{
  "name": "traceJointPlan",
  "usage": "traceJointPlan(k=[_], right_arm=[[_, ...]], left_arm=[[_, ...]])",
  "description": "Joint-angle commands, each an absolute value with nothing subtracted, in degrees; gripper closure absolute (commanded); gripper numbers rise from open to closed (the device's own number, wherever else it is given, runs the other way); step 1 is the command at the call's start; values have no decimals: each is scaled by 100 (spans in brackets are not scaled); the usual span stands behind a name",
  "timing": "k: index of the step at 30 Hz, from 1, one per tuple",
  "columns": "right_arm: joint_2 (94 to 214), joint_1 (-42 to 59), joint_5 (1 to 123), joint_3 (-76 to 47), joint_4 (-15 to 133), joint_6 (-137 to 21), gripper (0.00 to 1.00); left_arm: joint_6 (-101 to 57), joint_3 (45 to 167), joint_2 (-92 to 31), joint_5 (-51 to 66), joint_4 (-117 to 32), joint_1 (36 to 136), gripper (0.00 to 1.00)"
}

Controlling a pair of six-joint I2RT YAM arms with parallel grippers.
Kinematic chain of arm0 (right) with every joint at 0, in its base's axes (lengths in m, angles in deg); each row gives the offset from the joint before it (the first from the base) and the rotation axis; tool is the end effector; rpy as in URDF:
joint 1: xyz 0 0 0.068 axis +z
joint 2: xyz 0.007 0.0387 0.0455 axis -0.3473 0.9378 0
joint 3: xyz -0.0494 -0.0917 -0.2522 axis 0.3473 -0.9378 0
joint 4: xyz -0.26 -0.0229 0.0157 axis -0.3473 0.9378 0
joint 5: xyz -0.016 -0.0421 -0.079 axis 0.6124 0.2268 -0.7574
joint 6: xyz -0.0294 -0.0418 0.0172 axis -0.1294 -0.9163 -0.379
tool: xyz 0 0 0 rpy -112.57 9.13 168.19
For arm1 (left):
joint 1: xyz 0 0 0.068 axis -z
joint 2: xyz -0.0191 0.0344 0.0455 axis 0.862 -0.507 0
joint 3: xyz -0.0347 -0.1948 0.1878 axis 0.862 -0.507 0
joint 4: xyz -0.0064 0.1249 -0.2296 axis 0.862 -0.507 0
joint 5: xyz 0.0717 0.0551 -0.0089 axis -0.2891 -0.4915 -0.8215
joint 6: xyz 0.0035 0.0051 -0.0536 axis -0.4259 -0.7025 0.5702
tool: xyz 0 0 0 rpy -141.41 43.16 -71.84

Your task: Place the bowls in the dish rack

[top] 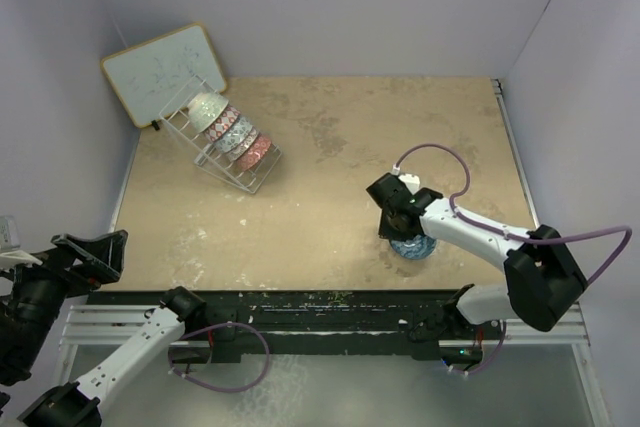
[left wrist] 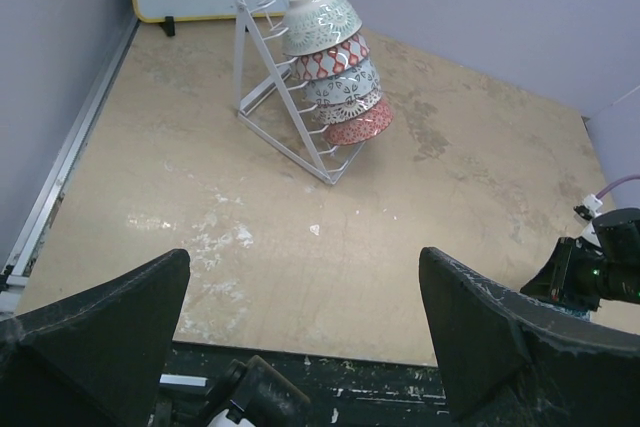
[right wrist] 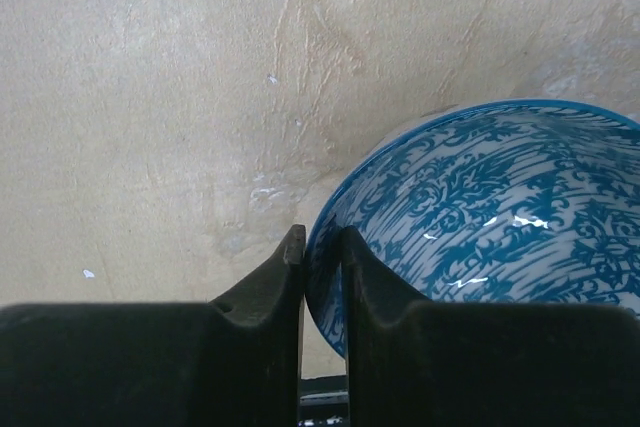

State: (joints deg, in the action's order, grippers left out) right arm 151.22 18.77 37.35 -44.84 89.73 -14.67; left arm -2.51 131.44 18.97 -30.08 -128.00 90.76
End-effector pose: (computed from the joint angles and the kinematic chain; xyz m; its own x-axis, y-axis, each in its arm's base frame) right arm 0.2009 0.1496 0.1895 -0.8391 0.2630 -0.4761 0.2158 0.9645 0.1525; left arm -0.0691 0.0623 0.4595 -0.1782 -0.4116 -0.8938 -0.0583 0.9111 -0.4079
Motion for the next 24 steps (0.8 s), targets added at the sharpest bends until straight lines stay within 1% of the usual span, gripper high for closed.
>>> traceJointPlan(k=[1, 3, 8, 12, 16, 18, 24], right_arm=[[15083, 1879, 3727, -4406, 9046, -1478, 89], [14995, 1877, 3714, -4328, 9084, -1495, 100], [14624, 1873, 3786, -3992, 8933, -1694, 100], [14414, 1882, 4462, -3614, 8231, -1970, 100], [14417, 1880, 5290, -3283, 7292, -2094, 100], [14500, 1887, 5633, -2919, 6732, -2075, 100], [15059, 1886, 6595, -2153, 4666, -1643, 100]], left_arm=[[-201, 13168, 1956, -3121, -12825, 9100, 1], [-199, 13176, 1956, -3123, -12829, 9096, 1], [-216, 13175, 1980, -3164, -12847, 9100, 1], [-222, 13204, 1986, -3179, -12870, 9100, 1], [-203, 13254, 1989, -3217, -12930, 9100, 1], [-194, 13292, 1982, -3232, -12967, 9100, 1], [-190, 13434, 1927, -3242, -13032, 9100, 1]])
